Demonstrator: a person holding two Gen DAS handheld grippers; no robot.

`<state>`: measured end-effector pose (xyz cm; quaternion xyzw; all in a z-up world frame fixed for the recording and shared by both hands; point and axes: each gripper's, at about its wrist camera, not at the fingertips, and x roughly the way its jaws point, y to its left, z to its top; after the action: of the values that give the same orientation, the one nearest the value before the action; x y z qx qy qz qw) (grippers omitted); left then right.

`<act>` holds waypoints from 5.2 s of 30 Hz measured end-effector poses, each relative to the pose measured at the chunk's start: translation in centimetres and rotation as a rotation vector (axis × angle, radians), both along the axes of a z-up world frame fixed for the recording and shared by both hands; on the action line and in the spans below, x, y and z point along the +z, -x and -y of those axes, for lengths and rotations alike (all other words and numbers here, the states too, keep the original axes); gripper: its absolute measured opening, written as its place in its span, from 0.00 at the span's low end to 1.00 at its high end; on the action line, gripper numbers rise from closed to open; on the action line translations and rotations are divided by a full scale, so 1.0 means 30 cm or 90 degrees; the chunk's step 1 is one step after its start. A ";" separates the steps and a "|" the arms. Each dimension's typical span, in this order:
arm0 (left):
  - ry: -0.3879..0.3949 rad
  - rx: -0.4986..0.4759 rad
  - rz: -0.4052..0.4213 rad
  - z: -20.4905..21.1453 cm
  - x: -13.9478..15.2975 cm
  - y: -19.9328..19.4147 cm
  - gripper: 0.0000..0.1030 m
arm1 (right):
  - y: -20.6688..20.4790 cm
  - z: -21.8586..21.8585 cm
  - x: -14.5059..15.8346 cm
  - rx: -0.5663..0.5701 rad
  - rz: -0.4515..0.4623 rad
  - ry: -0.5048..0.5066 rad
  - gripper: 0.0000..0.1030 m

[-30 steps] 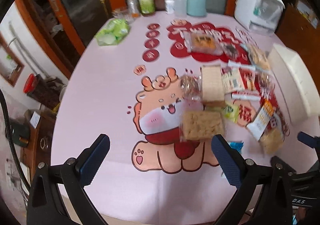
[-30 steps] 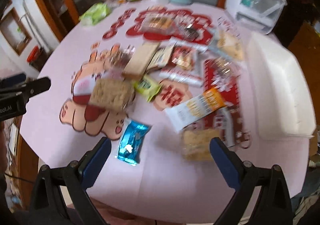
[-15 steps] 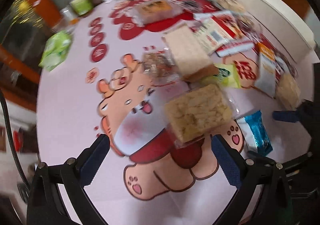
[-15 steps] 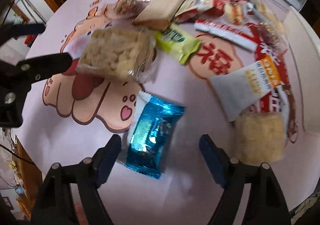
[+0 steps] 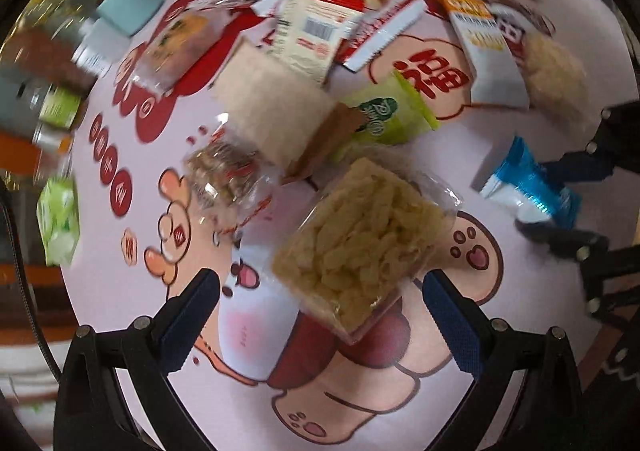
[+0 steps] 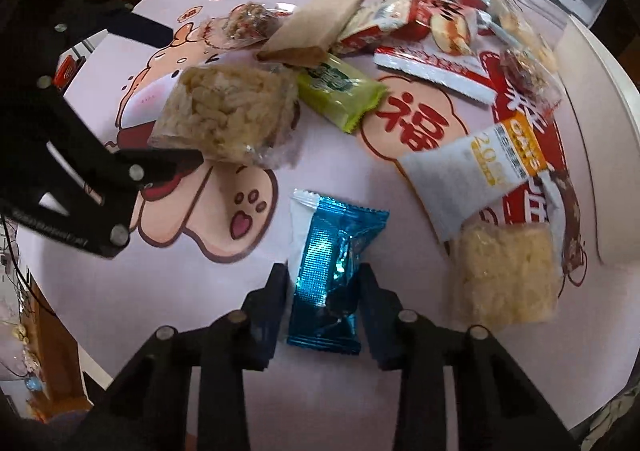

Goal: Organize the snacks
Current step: 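Grasp the blue foil packet with the right gripper while the left grasps the clear puffed-snack bag, then carry both snacks into the white tray and open both grippers, then withdraw both tools from the tray back over the snacks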

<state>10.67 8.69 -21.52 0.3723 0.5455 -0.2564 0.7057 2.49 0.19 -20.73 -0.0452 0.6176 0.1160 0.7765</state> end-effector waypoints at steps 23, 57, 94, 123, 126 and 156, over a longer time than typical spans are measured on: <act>0.002 0.059 -0.073 0.048 -0.052 -0.030 0.65 | 0.036 0.073 0.000 -0.015 -0.002 -0.039 0.30; 0.313 0.246 0.089 0.648 0.656 0.160 0.65 | 0.022 0.823 0.561 -0.149 0.223 -0.044 0.30; 0.229 0.439 -0.019 1.274 0.217 -0.235 0.89 | -0.390 1.437 0.115 -0.131 0.055 -0.011 0.32; 0.271 0.479 0.137 0.880 0.577 0.082 1.00 | -0.170 1.208 0.473 -0.109 0.238 -0.079 0.63; 0.283 0.486 0.155 0.766 0.611 0.118 1.00 | -0.135 1.145 0.523 -0.109 0.269 -0.097 0.63; 0.279 0.527 0.156 -0.222 0.513 0.007 0.99 | -0.042 0.451 0.360 -0.153 0.164 -0.076 0.63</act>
<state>10.47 15.34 -6.12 -0.0061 0.4941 -0.0168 0.8692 3.76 -13.35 -9.94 0.0604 0.5062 0.0521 0.8587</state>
